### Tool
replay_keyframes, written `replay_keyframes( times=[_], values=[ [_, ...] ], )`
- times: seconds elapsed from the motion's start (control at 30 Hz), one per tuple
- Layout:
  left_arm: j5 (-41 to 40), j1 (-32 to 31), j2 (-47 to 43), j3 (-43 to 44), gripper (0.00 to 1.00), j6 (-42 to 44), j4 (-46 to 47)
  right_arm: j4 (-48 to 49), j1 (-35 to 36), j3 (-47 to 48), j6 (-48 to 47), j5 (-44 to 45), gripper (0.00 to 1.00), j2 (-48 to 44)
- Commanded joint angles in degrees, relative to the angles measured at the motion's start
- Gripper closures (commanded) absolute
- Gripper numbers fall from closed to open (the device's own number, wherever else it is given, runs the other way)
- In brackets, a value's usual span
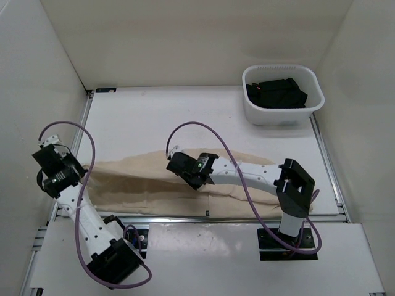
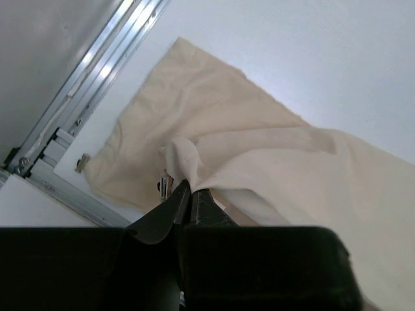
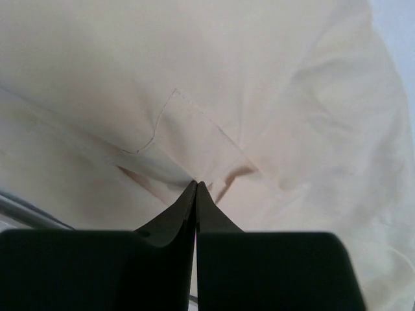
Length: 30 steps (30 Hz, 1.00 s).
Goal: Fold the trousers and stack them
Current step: Fold the trousers
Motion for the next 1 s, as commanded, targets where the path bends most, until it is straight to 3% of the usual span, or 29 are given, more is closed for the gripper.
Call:
replay_keyframes(
  times=[0.0, 0.1, 0.23, 0.27, 0.4, 0.47, 0.5, 0.53, 0.57, 0.7, 0.77, 0.8, 0.83, 0.97],
  values=[
    [-5.49, -0.12, -2.67, -4.15, 0.85, 0.19, 0.96, -3.87, 1.86, -5.45, -0.55, 0.29, 1.0, -1.97],
    [-7.46, -0.13, -5.56, -9.77, 0.85, 0.19, -4.3, -2.37, 2.66, -10.11, -3.8, -7.34, 1.0, -3.46],
    [-4.31, -0.13, -5.57, -12.41, 0.84, 0.19, -16.16, -1.58, 3.19, -12.66, -8.45, -17.03, 1.0, -2.07],
    [-3.52, -0.13, -5.57, -12.42, 0.7, 0.19, -19.41, -1.58, 3.19, -12.67, -9.25, -17.04, 0.98, -1.19],
    [-4.29, -0.13, -5.57, -7.86, 0.51, 0.19, -25.06, -2.11, 3.19, -15.39, -10.49, -15.47, 0.98, 0.23],
    [-2.91, -0.13, -5.57, -2.77, 0.26, 0.19, -25.06, -2.11, 3.19, -16.62, -10.49, -14.93, 0.98, 1.8],
    [-1.24, -0.13, -4.27, -0.14, 0.08, 0.19, -25.06, -1.5, 3.19, -16.62, -10.49, -14.93, 0.98, 1.81],
    [3.21, -0.13, -3.47, 2.67, 0.0, 0.19, -25.06, -1.49, 3.19, -16.62, -9.96, -14.93, 0.98, 2.68],
    [5.78, -0.13, -2.51, 8.87, 0.0, 0.19, -25.06, -0.97, 3.19, -16.62, -9.96, -14.93, 0.98, 3.56],
    [13.45, -0.13, 1.8, 18.25, 0.0, 0.19, -22.44, -0.44, 3.19, -17.15, -8.9, -14.93, 0.98, 4.96],
    [12.32, -0.13, 6.0, 16.33, 0.05, 0.19, -18.22, 0.18, 3.19, -17.85, -8.9, -14.93, 0.98, 5.67],
    [8.74, -0.13, 8.03, 11.71, 0.17, 0.19, -16.9, 0.18, 2.67, -17.85, -8.29, -14.93, 0.98, 5.67],
    [6.71, -0.13, 10.23, 8.96, 0.21, 0.19, -15.76, 0.18, 2.66, -17.85, -8.29, -14.93, 0.99, 6.28],
    [0.02, -0.13, 18.5, -1.95, 0.21, 0.19, -8.38, -0.35, 2.66, -16.71, -8.29, -14.93, 0.99, 8.04]
  ],
)
